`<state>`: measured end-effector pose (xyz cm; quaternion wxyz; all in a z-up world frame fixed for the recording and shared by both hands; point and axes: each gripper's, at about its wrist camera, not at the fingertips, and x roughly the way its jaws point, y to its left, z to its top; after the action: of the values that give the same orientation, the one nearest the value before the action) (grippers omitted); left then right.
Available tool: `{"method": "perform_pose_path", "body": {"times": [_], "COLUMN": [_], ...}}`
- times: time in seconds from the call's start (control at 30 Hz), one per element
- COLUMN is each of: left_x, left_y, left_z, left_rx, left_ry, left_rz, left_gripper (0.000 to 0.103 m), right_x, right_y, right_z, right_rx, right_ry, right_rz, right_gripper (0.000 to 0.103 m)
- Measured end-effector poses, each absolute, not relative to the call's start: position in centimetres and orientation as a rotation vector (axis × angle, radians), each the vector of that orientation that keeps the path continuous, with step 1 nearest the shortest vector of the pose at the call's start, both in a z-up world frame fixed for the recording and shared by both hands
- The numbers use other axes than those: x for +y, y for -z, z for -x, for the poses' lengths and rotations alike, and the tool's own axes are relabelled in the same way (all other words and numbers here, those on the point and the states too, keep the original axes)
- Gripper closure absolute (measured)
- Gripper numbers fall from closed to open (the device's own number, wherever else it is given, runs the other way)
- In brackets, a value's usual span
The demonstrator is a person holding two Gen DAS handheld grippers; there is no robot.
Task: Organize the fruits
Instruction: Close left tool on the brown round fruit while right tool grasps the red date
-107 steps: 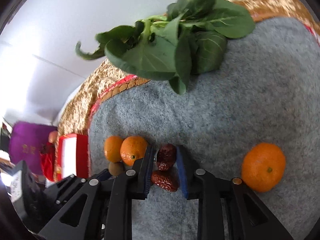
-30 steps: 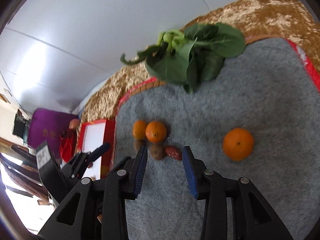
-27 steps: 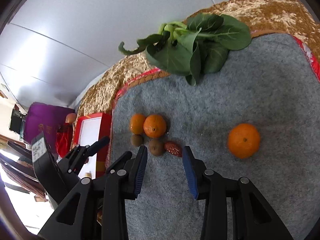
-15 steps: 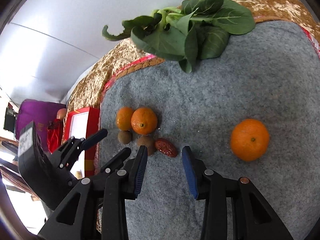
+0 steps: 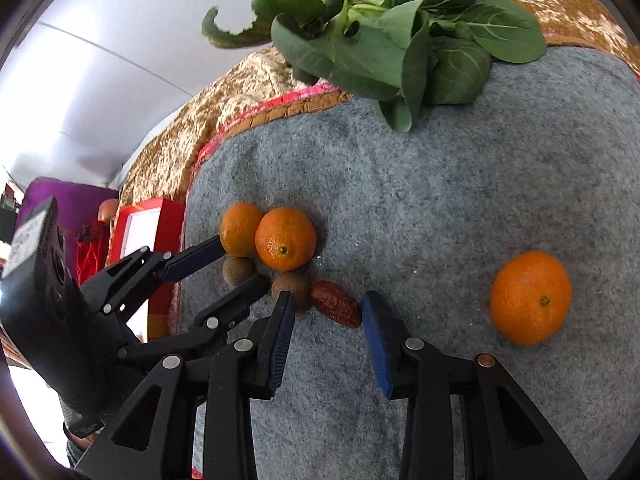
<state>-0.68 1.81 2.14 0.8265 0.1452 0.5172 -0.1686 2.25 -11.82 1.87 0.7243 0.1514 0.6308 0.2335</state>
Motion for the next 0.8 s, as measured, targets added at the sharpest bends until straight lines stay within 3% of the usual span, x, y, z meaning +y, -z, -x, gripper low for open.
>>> {"method": "perform_pose_path", "body": {"times": [0.07, 0.17, 0.3, 0.8], "left_x": [1.6, 1.4, 1.2, 3.6], "left_y": [-2.1, -1.9, -1.8, -5.7], "left_z": [0.7, 0.7, 0.4, 4.1], "left_rx": [1.095, 1.091, 1.087, 1.040], "left_ry": [0.364, 0.373, 0.377, 0.357], "left_rz": [-0.310, -0.315, -0.320, -0.286], "left_gripper": [0.069, 0.076, 0.084, 0.084], "right_x": [-11.4, -11.5, -12.7, -15.3], "right_y": [-1.9, -1.8, -2.0, -3.6], "right_z": [-2.0, -1.9, -2.0, -2.2], "right_rx": [1.392, 1.390, 1.387, 1.315], "right_ry": [-0.510, -0.483, -0.492, -0.559], "right_rz": [-0.292, -0.262, -0.319, -0.493], "right_gripper": [0.072, 0.087, 0.088, 0.088]}}
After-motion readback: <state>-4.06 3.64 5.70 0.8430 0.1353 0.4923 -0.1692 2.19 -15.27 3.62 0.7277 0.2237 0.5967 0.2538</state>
